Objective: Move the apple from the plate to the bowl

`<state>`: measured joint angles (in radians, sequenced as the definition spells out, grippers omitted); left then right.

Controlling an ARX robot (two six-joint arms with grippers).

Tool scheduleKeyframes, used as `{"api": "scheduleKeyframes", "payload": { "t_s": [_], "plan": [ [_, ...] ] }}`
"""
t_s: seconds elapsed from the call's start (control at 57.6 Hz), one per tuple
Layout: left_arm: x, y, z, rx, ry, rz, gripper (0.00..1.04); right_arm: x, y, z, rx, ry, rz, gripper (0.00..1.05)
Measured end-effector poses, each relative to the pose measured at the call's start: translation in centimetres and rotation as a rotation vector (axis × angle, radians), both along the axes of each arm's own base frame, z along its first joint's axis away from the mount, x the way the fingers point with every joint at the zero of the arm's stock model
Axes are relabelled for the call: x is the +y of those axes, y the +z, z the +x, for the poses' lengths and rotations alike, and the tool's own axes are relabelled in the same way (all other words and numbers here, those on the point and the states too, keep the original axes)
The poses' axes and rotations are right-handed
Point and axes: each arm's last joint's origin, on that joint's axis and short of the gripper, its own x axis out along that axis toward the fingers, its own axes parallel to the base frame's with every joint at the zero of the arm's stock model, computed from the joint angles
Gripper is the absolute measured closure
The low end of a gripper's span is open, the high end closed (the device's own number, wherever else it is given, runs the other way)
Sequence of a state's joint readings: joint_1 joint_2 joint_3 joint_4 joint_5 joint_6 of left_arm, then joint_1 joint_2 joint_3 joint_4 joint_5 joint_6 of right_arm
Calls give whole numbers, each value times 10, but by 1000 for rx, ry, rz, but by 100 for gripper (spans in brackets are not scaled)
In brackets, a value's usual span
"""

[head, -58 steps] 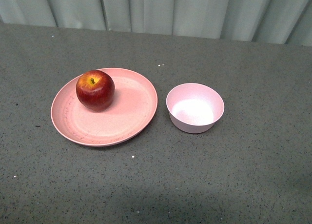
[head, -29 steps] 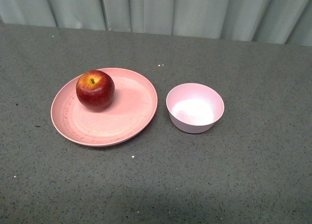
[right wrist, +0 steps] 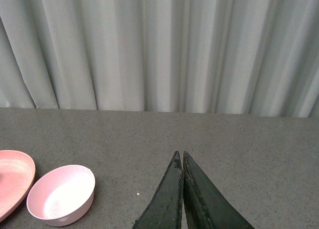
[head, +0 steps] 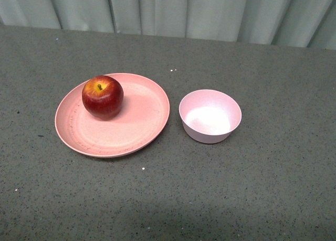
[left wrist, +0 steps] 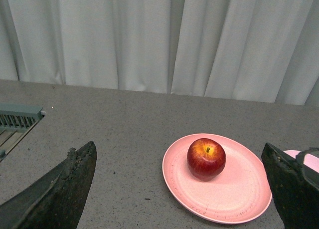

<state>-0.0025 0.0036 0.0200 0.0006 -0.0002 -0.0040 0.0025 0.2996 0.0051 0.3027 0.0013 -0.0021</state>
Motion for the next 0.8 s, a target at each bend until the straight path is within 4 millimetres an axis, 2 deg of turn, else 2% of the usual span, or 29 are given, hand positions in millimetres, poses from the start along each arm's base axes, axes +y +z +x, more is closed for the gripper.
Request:
{"api": "scheduleKeyframes", "payload": {
  "t_s": [0.764,0.799],
  "plan": [
    [0,0,0,0,0,0,7,0,-3,-19,6,2,0,104],
    [0,0,0,0,0,0,7,0,-3,-19,6,2,-1,101]
  ]
}}
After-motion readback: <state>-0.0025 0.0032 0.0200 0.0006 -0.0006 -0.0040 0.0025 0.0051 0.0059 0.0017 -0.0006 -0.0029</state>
